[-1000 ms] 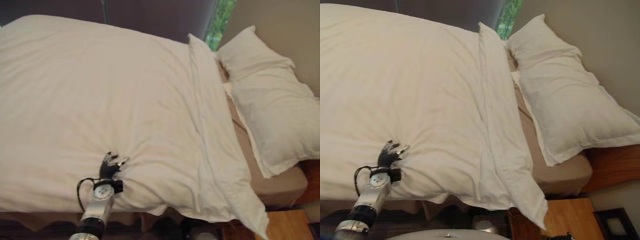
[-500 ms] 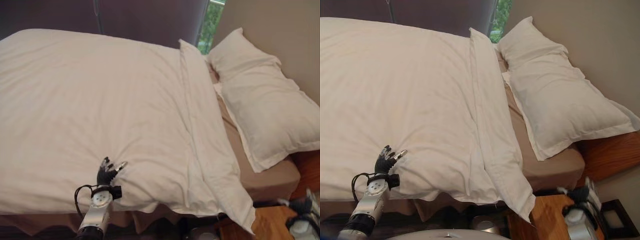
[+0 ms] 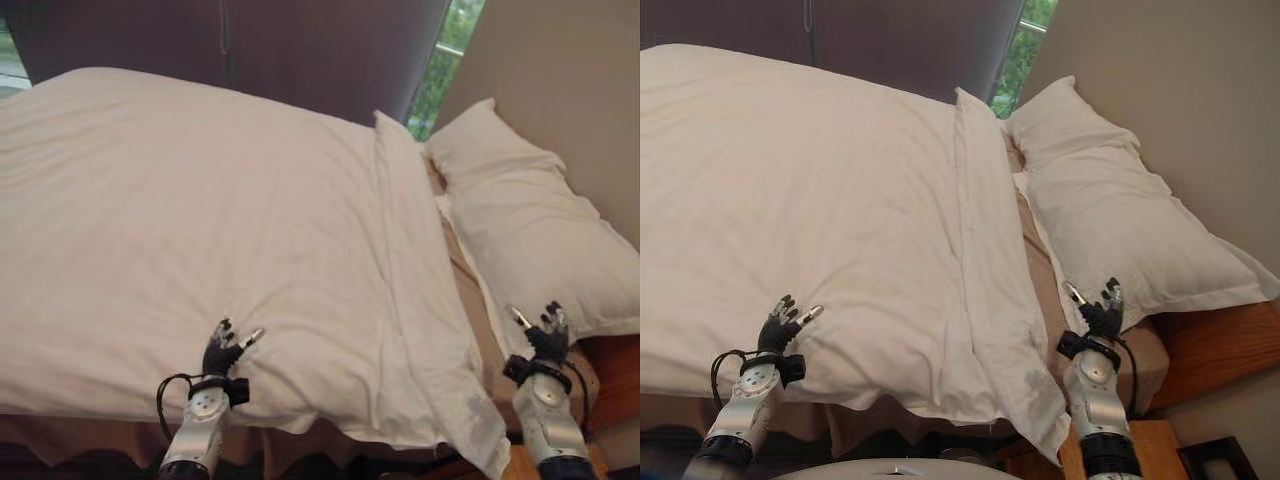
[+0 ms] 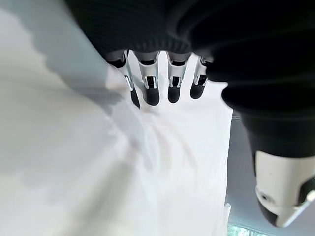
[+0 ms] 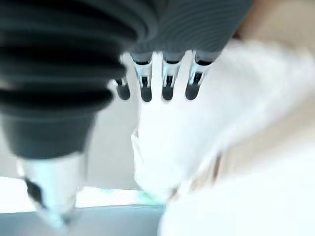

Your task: Making the bed.

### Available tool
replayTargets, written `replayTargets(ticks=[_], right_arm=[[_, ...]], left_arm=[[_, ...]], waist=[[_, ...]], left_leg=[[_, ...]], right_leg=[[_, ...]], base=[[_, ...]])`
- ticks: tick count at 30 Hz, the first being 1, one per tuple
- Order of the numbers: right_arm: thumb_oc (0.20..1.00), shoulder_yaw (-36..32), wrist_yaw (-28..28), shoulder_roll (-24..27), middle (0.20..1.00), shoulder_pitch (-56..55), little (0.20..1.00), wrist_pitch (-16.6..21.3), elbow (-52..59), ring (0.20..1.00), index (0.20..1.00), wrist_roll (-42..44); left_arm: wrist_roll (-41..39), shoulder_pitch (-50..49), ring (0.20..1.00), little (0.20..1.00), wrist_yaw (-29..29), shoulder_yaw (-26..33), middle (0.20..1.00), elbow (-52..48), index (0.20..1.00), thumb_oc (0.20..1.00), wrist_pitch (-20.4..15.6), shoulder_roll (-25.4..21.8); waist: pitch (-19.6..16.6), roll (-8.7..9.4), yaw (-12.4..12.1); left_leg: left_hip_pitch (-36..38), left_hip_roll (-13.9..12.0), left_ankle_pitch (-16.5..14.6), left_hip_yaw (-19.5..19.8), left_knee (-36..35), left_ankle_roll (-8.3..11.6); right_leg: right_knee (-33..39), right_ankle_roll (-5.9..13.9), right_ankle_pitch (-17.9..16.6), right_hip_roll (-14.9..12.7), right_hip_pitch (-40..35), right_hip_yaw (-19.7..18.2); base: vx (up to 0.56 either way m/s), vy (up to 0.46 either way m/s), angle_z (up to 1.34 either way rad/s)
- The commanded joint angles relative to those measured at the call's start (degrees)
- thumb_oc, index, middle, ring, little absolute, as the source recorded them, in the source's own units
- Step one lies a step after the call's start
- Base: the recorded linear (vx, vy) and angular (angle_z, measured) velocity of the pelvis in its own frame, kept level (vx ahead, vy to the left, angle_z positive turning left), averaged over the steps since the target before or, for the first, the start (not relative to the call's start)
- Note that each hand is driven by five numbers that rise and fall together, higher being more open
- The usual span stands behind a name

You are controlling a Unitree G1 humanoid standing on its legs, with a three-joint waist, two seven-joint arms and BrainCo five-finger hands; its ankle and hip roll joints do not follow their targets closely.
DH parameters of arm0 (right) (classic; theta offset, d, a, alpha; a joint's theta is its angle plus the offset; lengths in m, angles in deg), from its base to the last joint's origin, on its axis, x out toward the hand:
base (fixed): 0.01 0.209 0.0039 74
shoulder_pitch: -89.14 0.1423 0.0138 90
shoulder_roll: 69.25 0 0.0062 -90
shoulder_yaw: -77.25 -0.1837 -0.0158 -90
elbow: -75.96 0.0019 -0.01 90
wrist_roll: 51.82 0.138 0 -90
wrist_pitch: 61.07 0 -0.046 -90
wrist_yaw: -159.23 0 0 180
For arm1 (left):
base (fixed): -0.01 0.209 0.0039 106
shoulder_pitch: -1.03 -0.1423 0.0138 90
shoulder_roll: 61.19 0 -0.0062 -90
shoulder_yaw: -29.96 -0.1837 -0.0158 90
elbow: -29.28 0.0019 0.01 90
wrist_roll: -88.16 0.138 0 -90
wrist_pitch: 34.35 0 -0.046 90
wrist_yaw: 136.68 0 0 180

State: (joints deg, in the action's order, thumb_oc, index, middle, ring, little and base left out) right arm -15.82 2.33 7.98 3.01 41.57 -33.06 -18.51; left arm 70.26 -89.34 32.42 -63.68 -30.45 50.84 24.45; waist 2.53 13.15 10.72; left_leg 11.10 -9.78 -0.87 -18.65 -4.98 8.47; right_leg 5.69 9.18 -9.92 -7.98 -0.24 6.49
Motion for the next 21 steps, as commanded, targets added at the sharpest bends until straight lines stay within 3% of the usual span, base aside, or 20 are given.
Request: replayTargets(ticks=[1, 6, 12, 15, 20, 21], right_arm=[[0.200, -1.3, -4.2, 2.6, 0.200, 6.3, 0.200, 7.7, 1.8, 0.200, 0.200, 10.5], [0.200, 1.0, -5.0, -1.8, 0.200, 12.9, 0.200, 10.2, -5.6, 0.200, 0.200, 18.4], [0.200, 2.4, -6.1, -5.3, 0.200, 15.2, 0.200, 9.2, -13.9, 0.200, 0.200, 22.4], [0.200, 0.4, -9.6, -7.8, 0.200, 10.2, 0.200, 5.9, -25.8, 0.200, 0.200, 28.5], [0.200, -3.5, -11.4, -8.3, 0.200, 5.7, 0.200, 4.3, -34.3, 0.200, 0.200, 32.6], [0.200, -5.4, -11.8, -8.1, 0.200, 3.7, 0.200, 3.1, -38.7, 0.200, 0.200, 33.5]], left_arm=[[-3.2, -2.0, 1.000, 1.000, 2.4, -3.5, 1.000, 1.5, 1.000, 1.000, 0.9, 1.2], [-6.4, -0.7, 1.000, 1.000, 3.6, -5.6, 1.000, 3.8, 1.000, 1.000, -0.4, 1.6], [-9.1, 0.9, 1.000, 1.000, 4.3, -7.0, 1.000, 7.4, 1.000, 1.000, -1.1, 2.3], [-11.2, 1.9, 1.000, 1.000, 5.0, -6.3, 1.000, 12.1, 1.000, 1.000, -1.4, 3.6], [-13.0, 1.9, 1.000, 1.000, 5.3, -5.4, 1.000, 15.2, 1.000, 1.000, -1.7, 5.0], [-13.9, 1.9, 1.000, 1.000, 5.4, -5.1, 1.000, 16.9, 1.000, 1.000, -1.5, 5.5]], waist=[[3.3, -0.13, 0.1], [3.6, -1.65, -1.5], [4.4, -3.26, -2.3], [4.8, -5.11, -1.0], [4.6, -6.48, 0.8], [4.6, -7.15, 2.1]], left_leg=[[-4.6, -1.6, 0.2, 2.4, 0.0, -2.06], [-4.9, -1.4, 0.5, 3.3, 0.0, -1.82], [-5.0, -0.9, 0.6, 4.0, 0.0, -1.74], [-4.5, -0.5, 0.4, 3.9, 0.0, -1.65], [-3.9, -0.2, 0.0, 3.5, 0.0, -1.62], [-3.5, 0.0, -0.2, 3.0, 0.0, -1.64]], right_leg=[[-0.7, 3.99, 1.2, -2.8, 2.8, -0.6], [-0.7, 3.67, 1.6, -3.1, 2.8, -0.2], [-0.7, 3.33, 2.3, -3.4, 2.6, -0.1], [-0.7, 3.34, 2.8, -3.7, 2.1, -0.2], [-0.7, 3.54, 3.1, -3.7, 1.8, -0.5], [-0.7, 3.60, 3.1, -3.7, 1.9, -0.9]], base=[[0.03, 0.006, 0.14], [0.02, 0.009, 0.07], [0.01, 0.005, 0.04], [0.02, 0.023, 0.05], [0.01, 0.015, 0.00], [0.03, 0.044, -0.01]])
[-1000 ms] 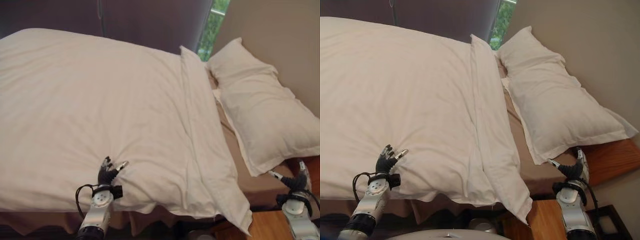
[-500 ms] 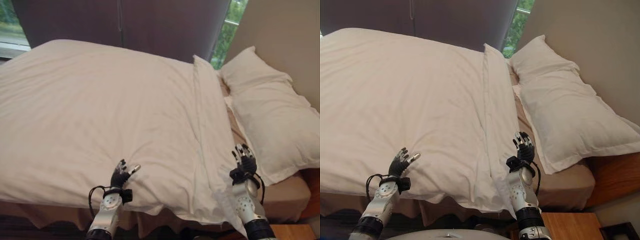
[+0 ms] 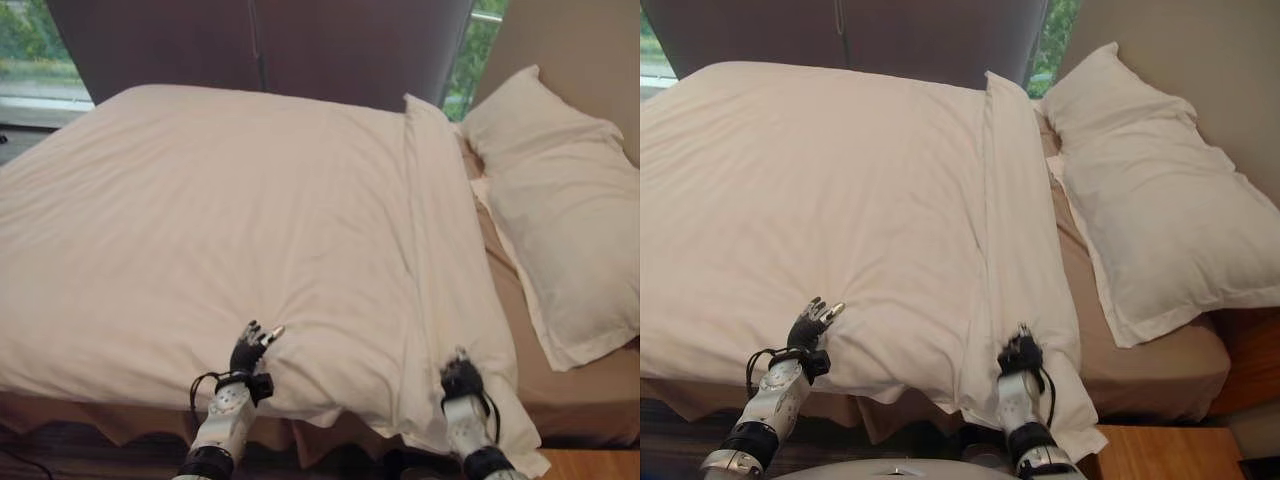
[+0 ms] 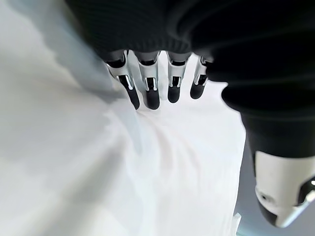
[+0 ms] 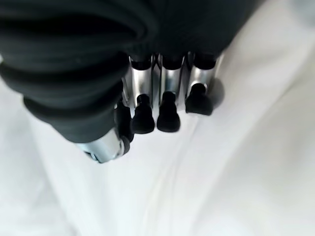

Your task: Making the bed.

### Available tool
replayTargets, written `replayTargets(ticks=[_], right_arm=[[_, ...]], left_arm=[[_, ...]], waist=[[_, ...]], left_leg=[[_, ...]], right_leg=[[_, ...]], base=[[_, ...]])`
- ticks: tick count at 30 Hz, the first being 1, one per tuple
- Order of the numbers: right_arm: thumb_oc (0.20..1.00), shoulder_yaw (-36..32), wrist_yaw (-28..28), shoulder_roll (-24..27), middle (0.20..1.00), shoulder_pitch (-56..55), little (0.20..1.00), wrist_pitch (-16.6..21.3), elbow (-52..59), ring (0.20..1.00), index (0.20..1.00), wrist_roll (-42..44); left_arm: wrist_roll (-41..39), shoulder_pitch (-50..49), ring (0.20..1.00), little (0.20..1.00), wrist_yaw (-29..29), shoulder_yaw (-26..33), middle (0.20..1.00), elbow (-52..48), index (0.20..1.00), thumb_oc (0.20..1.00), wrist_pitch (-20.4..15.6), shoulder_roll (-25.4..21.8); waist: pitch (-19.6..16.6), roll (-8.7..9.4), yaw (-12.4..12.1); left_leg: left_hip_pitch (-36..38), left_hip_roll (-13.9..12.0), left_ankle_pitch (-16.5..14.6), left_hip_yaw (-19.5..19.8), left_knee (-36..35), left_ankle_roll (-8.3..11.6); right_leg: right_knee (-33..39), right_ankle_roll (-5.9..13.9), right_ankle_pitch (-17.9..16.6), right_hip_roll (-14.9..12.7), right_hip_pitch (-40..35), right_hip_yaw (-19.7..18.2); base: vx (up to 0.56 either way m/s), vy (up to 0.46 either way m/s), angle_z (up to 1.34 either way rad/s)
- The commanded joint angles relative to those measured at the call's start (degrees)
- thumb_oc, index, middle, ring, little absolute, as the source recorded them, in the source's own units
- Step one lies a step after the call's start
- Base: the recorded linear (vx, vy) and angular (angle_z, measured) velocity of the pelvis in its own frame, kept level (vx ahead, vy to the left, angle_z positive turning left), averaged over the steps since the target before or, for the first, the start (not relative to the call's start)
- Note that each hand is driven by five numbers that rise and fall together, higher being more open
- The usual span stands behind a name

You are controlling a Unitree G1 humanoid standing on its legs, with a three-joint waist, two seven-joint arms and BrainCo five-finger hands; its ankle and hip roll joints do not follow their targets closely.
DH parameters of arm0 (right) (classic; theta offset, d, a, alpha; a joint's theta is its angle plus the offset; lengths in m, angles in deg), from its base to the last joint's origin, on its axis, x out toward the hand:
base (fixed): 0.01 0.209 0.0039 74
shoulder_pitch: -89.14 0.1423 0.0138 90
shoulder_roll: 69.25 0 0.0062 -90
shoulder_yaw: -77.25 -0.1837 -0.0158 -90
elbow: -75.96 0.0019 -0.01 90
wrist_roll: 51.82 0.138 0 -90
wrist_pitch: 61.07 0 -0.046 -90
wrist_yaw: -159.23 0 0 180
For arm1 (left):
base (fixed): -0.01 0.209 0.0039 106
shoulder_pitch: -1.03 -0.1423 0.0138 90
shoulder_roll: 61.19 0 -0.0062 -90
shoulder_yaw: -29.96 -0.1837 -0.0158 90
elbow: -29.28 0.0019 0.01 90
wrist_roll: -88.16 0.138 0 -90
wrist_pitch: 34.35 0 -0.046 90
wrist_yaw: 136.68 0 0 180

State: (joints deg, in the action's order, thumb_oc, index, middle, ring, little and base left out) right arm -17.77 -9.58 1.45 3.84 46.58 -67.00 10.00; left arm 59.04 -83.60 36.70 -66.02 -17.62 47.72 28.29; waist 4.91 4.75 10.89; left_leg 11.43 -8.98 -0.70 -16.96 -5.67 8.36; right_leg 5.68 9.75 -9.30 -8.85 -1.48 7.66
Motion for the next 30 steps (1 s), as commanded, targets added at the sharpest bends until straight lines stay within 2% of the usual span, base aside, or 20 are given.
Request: replayTargets(ticks=[1, 3, 8, 11, 12, 13, 14, 15, 16, 18, 19, 21, 23, 26, 30], right_arm=[[0.200, -5.2, -0.4, -0.6, 0.200, 0.8, 0.200, -3.1, -8.9, 0.200, 0.200, 5.2], [0.200, -6.1, -0.7, 0.2, 0.200, 0.4, 0.200, -3.5, -10.6, 0.200, 0.200, 5.2], [0.200, -10.1, 0.3, 5.5, 0.200, -3.5, 0.200, -5.3, -16.4, 0.200, 0.200, -0.2], [0.200, -11.3, 1.0, 7.3, 0.200, -4.2, 0.200, -6.0, -17.6, 0.200, 0.200, -2.2], [0.200, -11.3, 1.6, 8.1, 0.200, -4.6, 0.200, -6.1, -17.6, 0.200, 0.200, -3.6], [0.200, -10.6, 2.9, 10.5, 0.200, -5.7, 0.200, -6.4, -16.3, 0.200, 0.200, -8.7], [0.200, -10.6, 3.0, 10.5, 0.200, -5.8, 0.200, -6.5, -16.2, 0.200, 0.200, -8.8], [0.347, -9.9, 3.2, 11.1, 0.347, -6.0, 0.347, -6.6, -15.0, 0.347, 0.347, -10.7], [1.000, -8.7, 3.6, 11.6, 1.000, -6.5, 1.000, -6.8, -12.8, 1.000, 1.000, -13.2], [1.000, -7.1, 3.6, 12.2, 1.000, -7.0, 1.000, -7.1, -10.3, 1.000, 1.000, -16.0], [1.000, -2.8, 4.0, 13.5, 1.000, -8.2, 1.000, -7.4, -3.2, 1.000, 1.000, -23.2], [1.000, 0.6, 4.5, 15.4, 1.000, -9.4, 1.000, -7.2, 3.9, 1.000, 1.000, -29.7], [1.000, 1.7, 5.3, 16.5, 1.000, -10.9, 1.000, -6.7, 12.0, 1.000, 1.000, -35.1], [1.000, 3.2, 7.3, 19.1, 1.000, -13.5, 1.000, -5.7, 27.2, 1.000, 1.000, -48.0], [1.000, 6.5, 6.7, 20.1, 1.000, -13.9, 1.000, -4.4, 37.9, 1.000, 1.000, -54.6]], left_arm=[[-3.6, -3.6, 1.000, 1.000, 1.2, -2.5, 1.000, 5.7, 1.000, 1.000, 1.7, 2.2], [-4.1, -3.5, 1.000, 1.000, 1.3, -2.4, 1.000, 6.3, 1.000, 1.000, 1.7, 2.3], [-4.7, -3.6, 1.000, 1.000, 1.8, -2.8, 1.000, 9.8, 1.000, 1.000, 2.2, 3.2], [-4.4, -3.8, 1.000, 1.000, 1.9, -2.9, 1.000, 10.8, 1.000, 1.000, 2.3, 3.5], [-4.4, -3.9, 1.000, 1.000, 1.8, -2.8, 1.000, 11.0, 1.000, 1.000, 2.2, 3.6], [-4.1, -4.0, 1.000, 1.000, 1.1, -2.5, 1.000, 10.9, 1.000, 1.000, 1.9, 3.2], [-4.0, -4.1, 1.000, 1.000, 1.1, -2.5, 1.000, 10.8, 1.000, 1.000, 1.9, 3.3], [-3.9, -4.1, 1.000, 1.000, 0.7, -2.3, 1.000, 10.4, 1.000, 1.000, 1.8, 3.1], [-3.8, -4.2, 1.000, 1.000, 0.0, -2.1, 1.000, 9.7, 1.000, 1.000, 1.7, 2.9], [-3.7, -4.2, 1.000, 1.000, -0.4, -1.8, 1.000, 8.8, 1.000, 1.000, 1.6, 2.7], [-3.2, -4.6, 1.000, 1.000, -1.7, -1.1, 1.000, 5.2, 1.000, 1.000, 1.2, 2.1], [-2.7, -5.3, 1.000, 1.000, -3.3, 0.1, 1.000, 1.2, 1.000, 1.000, 0.3, 1.6], [-1.5, -6.5, 1.000, 1.000, -4.4, 1.4, 1.000, -2.9, 1.000, 1.000, 0.0, 1.0], [1.6, -10.0, 1.000, 1.000, -5.4, 2.6, 1.000, -11.5, 1.000, 1.000, -1.1, 0.9], [4.0, -11.7, 1.000, 1.000, -5.9, 2.7, 1.000, -18.8, 1.000, 1.000, -2.1, 0.3]], waist=[[2.2, 0.59, 3.4], [2.0, 0.18, 3.9], [1.8, -1.73, 7.8], [1.7, -2.29, 8.4], [1.7, -2.43, 8.7], [1.6, -2.24, 9.1], [1.6, -2.25, 9.1], [1.6, -2.00, 9.2], [1.6, -1.64, 9.2], [1.6, -1.29, 9.1], [1.6, -0.29, 8.5], [2.1, 0.89, 7.5], [1.7, 2.03, 6.7], [1.2, 3.63, 5.6], [1.1, 4.52, 4.6]], left_leg=[[-3.4, -0.6, -0.6, 0.8, 0.7, -1.60], [-3.3, -0.6, -0.7, 0.5, 0.7, -1.64], [-2.0, -0.1, -1.3, -1.3, 0.7, -2.00], [-1.9, 0.0, -1.5, -1.7, 0.7, -2.13], [-1.8, 0.0, -1.5, -1.9, 0.7, -2.17], [-1.6, 0.1, -1.6, -2.3, 0.7, -2.31], [-1.6, 0.1, -1.6, -2.3, 0.7, -2.32], [-1.6, 0.1, -1.5, -2.5, 0.7, -2.32], [-1.6, 0.1, -1.5, -2.6, 0.7, -2.33], [-1.7, 0.0, -1.3, -2.6, 0.7, -2.31], [-1.8, -0.1, -1.1, -2.7, 0.7, -2.30], [-1.7, -0.3, -1.1, -2.4, 0.7, -2.31], [-2.3, -0.4, -0.7, -2.1, 0.7, -2.36], [-2.3, -0.8, -0.6, -1.5, 0.7, -2.64], [-2.2, -0.8, -0.6, -1.2, 0.7, -2.85]], right_leg=[[-0.7, 3.10, 2.6, -2.7, 3.2, -2.5], [-0.7, 3.12, 2.7, -2.7, 3.3, -2.7], [-0.7, 3.17, 2.9, -2.5, 3.5, -4.1], [-0.7, 3.18, 2.9, -2.4, 3.6, -4.4], [-0.7, 3.17, 2.9, -2.4, 3.7, -4.6], [-0.7, 3.14, 2.6, -2.5, 3.8, -5.0], [-0.7, 3.15, 2.6, -2.5, 3.8, -5.0], [-0.7, 3.15, 2.4, -2.5, 3.9, -5.1], [-0.7, 3.15, 2.2, -2.4, 3.9, -5.2], [-0.7, 3.14, 2.1, -2.4, 3.9, -5.3], [-0.7, 3.08, 1.7, -2.4, 3.9, -5.4], [-0.7, 3.13, 1.6, -2.3, 3.5, -5.2], [-0.7, 3.07, 1.2, -2.3, 3.8, -5.0], [-0.7, 3.12, 1.0, -2.2, 3.5, -4.7], [-0.7, 3.05, 1.0, -2.1, 3.4, -4.4]], base=[[0.03, 0.052, -0.06], [0.01, 0.026, -0.19], [0.02, 0.034, -0.19], [-0.01, 0.028, -0.13], [-0.03, 0.055, -0.21], [-0.03, 0.041, -0.18], [-0.02, 0.030, -0.13], [-0.02, 0.006, -0.04], [-0.04, 0.009, -0.03], [-0.04, 0.004, -0.01], [-0.06, -0.007, 0.01], [-0.07, -0.017, 0.01], [-0.06, -0.034, 0.05], [-0.04, -0.017, 0.06], [-0.01, 0.004, 0.02]])
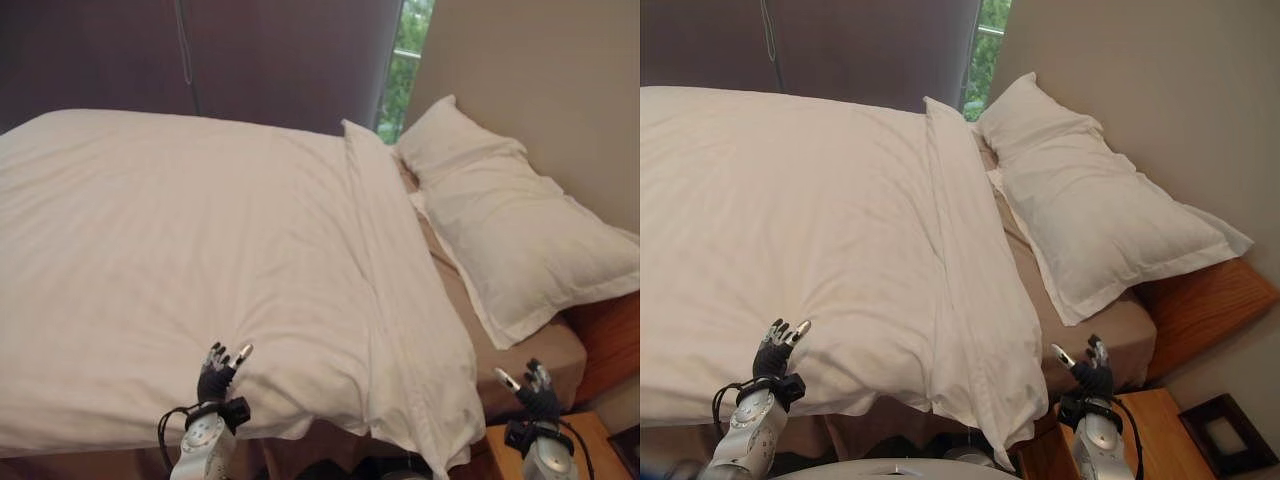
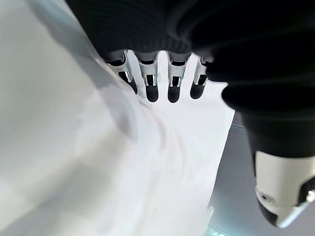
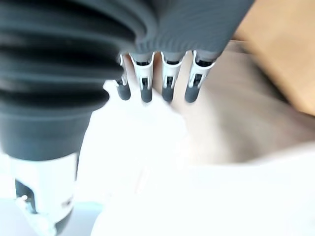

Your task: Making the bed.

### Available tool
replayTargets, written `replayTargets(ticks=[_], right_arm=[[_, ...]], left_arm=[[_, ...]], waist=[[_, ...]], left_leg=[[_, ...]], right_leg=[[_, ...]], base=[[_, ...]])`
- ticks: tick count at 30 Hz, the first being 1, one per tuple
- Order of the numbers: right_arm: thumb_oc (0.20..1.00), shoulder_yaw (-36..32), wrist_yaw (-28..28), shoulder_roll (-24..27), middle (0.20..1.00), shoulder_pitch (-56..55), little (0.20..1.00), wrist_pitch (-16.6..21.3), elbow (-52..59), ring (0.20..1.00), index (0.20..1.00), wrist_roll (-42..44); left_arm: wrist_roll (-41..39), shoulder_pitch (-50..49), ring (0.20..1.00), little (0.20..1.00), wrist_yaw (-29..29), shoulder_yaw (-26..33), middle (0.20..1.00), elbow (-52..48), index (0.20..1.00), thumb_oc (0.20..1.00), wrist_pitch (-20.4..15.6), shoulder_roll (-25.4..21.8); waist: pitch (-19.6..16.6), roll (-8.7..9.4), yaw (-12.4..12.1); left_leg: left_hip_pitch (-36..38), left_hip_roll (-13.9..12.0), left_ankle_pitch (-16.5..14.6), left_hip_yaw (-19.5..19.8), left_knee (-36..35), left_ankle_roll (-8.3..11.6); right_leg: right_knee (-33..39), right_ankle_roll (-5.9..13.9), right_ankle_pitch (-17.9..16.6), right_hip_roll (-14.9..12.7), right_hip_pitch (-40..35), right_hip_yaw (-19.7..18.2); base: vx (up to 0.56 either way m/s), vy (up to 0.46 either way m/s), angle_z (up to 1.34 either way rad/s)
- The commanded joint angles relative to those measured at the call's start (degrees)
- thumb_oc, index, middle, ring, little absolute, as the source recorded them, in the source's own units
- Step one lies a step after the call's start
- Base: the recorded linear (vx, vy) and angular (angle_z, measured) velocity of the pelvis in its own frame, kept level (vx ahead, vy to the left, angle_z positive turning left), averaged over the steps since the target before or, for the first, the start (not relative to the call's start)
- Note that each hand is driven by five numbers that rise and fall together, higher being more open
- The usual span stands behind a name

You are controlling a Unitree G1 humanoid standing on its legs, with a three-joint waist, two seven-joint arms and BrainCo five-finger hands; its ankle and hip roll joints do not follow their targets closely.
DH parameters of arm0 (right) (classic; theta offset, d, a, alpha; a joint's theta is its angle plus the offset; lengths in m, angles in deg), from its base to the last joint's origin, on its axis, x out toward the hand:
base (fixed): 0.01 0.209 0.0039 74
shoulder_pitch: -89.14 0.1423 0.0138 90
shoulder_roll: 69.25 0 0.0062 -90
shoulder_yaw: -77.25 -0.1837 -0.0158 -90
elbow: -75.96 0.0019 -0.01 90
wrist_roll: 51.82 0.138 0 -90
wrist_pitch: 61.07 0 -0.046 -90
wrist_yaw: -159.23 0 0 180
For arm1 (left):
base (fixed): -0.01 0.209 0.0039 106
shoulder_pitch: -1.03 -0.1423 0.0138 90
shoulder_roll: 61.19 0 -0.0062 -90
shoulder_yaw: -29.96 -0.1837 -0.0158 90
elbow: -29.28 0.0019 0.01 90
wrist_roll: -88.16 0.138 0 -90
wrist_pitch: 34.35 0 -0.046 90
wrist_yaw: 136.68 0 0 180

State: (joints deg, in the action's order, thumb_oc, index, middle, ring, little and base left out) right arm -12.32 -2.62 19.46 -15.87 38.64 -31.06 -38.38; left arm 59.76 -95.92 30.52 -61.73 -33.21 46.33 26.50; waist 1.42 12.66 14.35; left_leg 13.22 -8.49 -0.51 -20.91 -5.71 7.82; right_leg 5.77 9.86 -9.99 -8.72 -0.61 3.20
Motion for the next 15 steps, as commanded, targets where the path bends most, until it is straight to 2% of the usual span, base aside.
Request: replayTargets(ticks=[1, 6, 8, 12, 15], right_arm=[[1.000, 3.2, -0.9, 1.6, 1.000, 6.2, 1.000, 4.2, 4.3, 1.000, 1.000, -6.4], [1.000, 7.5, -2.9, -0.3, 1.000, 6.9, 1.000, 5.5, 5.2, 1.000, 1.000, -3.6], [1.000, 11.0, -5.1, -2.3, 1.000, 7.3, 1.000, 6.6, 3.4, 1.000, 1.000, 0.2], [1.000, 15.4, -7.1, -4.5, 1.000, 7.7, 1.000, 6.9, -1.7, 1.000, 1.000, 3.0], [1.000, 18.0, -7.4, -5.3, 1.000, 8.7, 1.000, 6.4, -5.5, 1.000, 1.000, 2.5]], left_arm=[[4.6, -0.4, 1.000, 1.000, 0.1, -1.9, 1.000, -6.4, 1.000, 1.000, -1.2, 1.6], [10.5, -0.7, 1.000, 1.000, -1.2, -2.3, 1.000, -10.5, 1.000, 1.000, -1.7, -0.8], [15.3, -1.1, 1.000, 1.000, -1.9, -2.0, 1.000, -14.5, 1.000, 1.000, -3.0, -2.7], [19.0, -1.7, 1.000, 1.000, -1.7, -2.6, 1.000, -17.4, 1.000, 1.000, -4.1, -4.4], [18.6, -1.9, 1.000, 1.000, -1.1, -3.5, 1.000, -17.7, 1.000, 1.000, -4.8, -4.3]], waist=[[4.5, -3.08, 0.6], [4.7, -2.49, -0.2], [4.9, -2.09, -1.2], [5.3, -1.82, -2.3], [5.6, -1.75, -3.1]], left_leg=[[-3.9, -1.4, -0.8, 2.9, 0.7, -2.38], [-3.9, -1.4, -0.9, 3.4, 0.7, -2.42], [-3.9, -1.3, -1.1, 3.8, 0.7, -2.44], [-3.8, -1.4, -1.1, 4.4, 0.7, -2.36], [-3.7, -1.3, -1.1, 4.7, 0.7, -2.25]], right_leg=[[-0.8, 2.94, 1.7, -2.2, 2.4, 0.2], [-0.8, 2.89, 1.6, -2.2, 2.1, 0.5], [-0.8, 2.92, 1.6, -2.4, 1.9, 0.8], [-0.8, 2.92, 1.6, -2.6, 1.6, 1.2], [-0.8, 2.91, 1.7, -2.7, 1.2, 1.5]], base=[[0.00, 0.000, 0.00], [-0.01, 0.010, 0.12], [0.00, 0.005, 0.02], [0.01, 0.003, 0.10], [0.01, -0.001, 0.09]])
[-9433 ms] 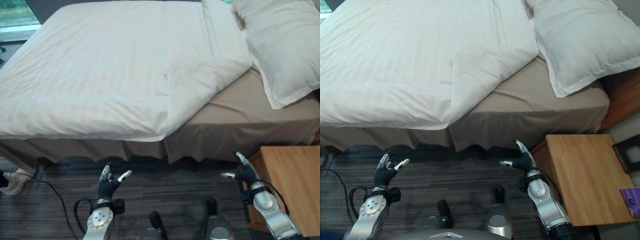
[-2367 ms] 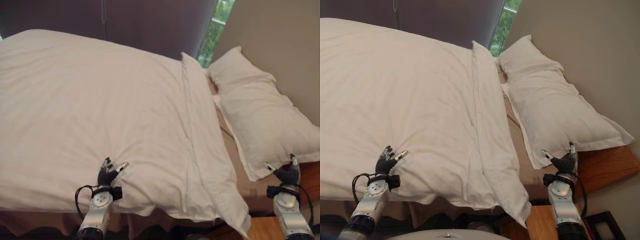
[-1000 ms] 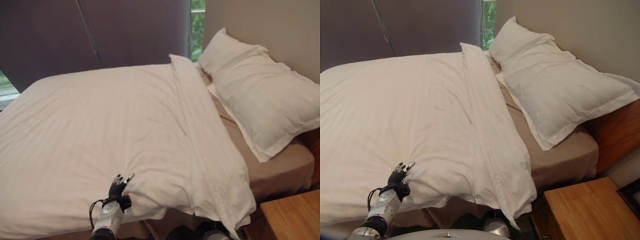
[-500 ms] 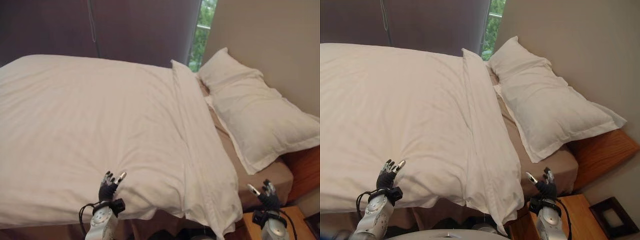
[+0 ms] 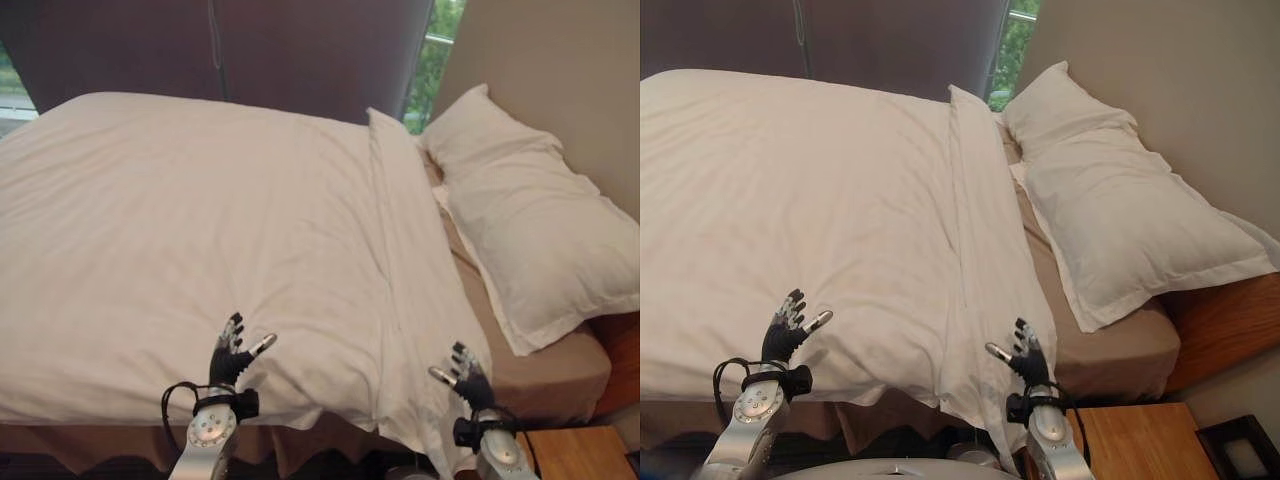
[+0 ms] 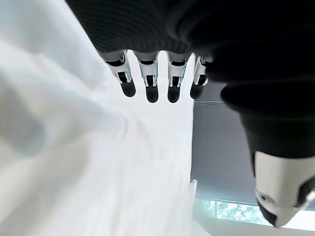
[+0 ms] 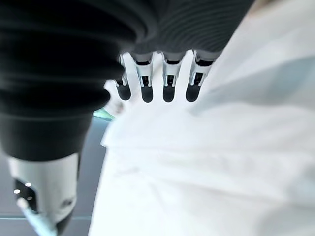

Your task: Making the bed.

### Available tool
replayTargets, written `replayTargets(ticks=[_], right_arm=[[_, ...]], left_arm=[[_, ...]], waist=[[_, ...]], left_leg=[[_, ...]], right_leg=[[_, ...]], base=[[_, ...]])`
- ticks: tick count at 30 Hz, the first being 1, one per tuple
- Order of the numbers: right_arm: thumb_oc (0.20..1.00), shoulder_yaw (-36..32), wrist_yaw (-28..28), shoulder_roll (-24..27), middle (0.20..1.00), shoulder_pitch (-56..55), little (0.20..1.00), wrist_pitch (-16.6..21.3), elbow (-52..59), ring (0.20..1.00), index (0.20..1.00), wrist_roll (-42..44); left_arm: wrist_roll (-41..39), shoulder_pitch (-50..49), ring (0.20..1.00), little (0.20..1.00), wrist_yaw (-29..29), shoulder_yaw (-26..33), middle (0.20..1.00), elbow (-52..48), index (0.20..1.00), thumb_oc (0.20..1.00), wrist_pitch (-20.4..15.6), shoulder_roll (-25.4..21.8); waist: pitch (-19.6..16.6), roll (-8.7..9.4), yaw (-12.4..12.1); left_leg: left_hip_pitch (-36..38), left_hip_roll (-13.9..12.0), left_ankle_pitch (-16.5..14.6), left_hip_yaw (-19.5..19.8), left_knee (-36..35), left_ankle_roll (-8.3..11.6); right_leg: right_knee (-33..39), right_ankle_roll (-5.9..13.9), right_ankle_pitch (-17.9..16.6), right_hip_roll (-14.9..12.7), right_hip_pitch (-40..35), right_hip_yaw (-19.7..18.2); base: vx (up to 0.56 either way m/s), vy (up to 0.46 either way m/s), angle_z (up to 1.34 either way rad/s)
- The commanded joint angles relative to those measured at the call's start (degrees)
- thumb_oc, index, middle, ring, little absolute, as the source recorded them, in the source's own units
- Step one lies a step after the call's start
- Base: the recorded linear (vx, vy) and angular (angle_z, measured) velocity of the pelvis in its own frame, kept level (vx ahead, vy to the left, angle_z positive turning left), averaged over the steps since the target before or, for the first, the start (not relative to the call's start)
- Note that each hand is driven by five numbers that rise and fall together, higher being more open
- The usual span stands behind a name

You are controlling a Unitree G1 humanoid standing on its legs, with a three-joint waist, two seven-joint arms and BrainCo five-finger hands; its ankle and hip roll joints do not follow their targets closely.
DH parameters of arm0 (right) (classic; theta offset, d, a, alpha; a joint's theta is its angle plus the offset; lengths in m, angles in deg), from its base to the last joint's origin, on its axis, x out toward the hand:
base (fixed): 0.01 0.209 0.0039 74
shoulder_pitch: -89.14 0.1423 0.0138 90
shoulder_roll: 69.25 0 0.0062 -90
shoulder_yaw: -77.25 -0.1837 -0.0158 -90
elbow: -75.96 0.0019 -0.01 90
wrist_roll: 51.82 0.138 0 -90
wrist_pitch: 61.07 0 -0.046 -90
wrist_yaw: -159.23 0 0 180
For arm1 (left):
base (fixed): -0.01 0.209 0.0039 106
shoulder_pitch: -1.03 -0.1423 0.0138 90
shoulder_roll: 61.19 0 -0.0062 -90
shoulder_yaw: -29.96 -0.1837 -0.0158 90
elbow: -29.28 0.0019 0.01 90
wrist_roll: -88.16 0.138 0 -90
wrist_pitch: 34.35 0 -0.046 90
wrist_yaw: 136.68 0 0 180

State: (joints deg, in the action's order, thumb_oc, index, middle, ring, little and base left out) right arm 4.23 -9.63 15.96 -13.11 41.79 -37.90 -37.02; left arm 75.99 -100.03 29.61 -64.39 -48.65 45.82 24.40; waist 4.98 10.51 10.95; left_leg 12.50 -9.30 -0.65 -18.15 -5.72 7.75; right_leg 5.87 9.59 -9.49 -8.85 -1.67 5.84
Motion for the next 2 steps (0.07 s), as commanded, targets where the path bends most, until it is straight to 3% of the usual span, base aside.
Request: replayTargets(ticks=[1, 2], right_arm=[[1.000, 1.9, -0.3, -1.9, 1.000, 6.2, 1.000, 3.2, 0.6, 1.000, 1.000, 0.8], [1.000, 1.9, -0.3, -1.9, 1.000, 6.2, 1.000, 3.2, 0.5, 1.000, 1.000, 0.8]], left_arm=[[2.3, 2.0, 1.000, 1.000, -0.3, -0.8, 1.000, -2.3, 1.000, 1.000, -4.5, -2.3], [2.3, 2.0, 1.000, 1.000, -0.3, -0.8, 1.000, -2.4, 1.000, 1.000, -4.5, -2.3]], waist=[[2.1, 0.37, 0.0], [2.1, 0.38, 0.0]], left_leg=[[-3.1, -0.5, -1.0, 2.1, 0.7, -2.15], [-3.1, -0.5, -1.0, 2.1, 0.7, -2.15]], right_leg=[[-0.9, 3.18, 1.3, -2.6, 2.2, -1.0], [-0.9, 3.18, 1.3, -2.6, 2.2, -1.0]], base=[[0.00, 0.004, 0.03], [0.00, 0.004, 0.04]])
